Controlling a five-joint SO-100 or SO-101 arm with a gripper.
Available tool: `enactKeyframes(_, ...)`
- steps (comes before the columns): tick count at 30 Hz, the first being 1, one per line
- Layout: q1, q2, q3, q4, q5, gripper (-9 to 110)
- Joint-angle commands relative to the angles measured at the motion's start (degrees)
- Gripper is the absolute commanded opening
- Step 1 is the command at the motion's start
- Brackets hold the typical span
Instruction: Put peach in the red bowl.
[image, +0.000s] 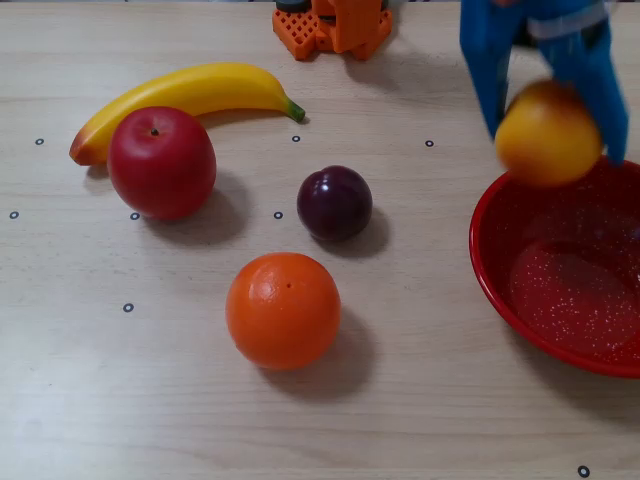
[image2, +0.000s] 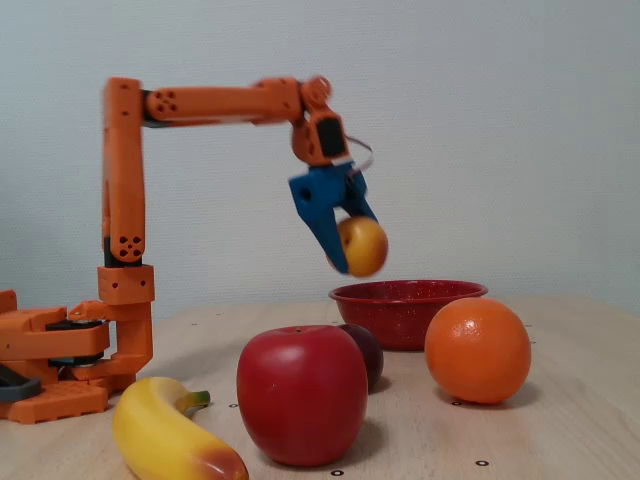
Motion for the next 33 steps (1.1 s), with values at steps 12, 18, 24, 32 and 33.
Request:
enactKeyframes(12, -3.4, -13.9, -20.0, -0.3, -4.7, 0)
enactKeyframes(18, -3.7, -18.6, -22.9, -3.1, -4.5, 0)
enactKeyframes(24, -3.6, -20.7, -23.4, -6.8, -4.7, 0)
enactKeyframes(32, -2.5, -23.1, -24.2, -11.1, -5.9, 19)
enactKeyframes(33, -2.4, -23.4, -24.2, -11.3, -6.2, 22)
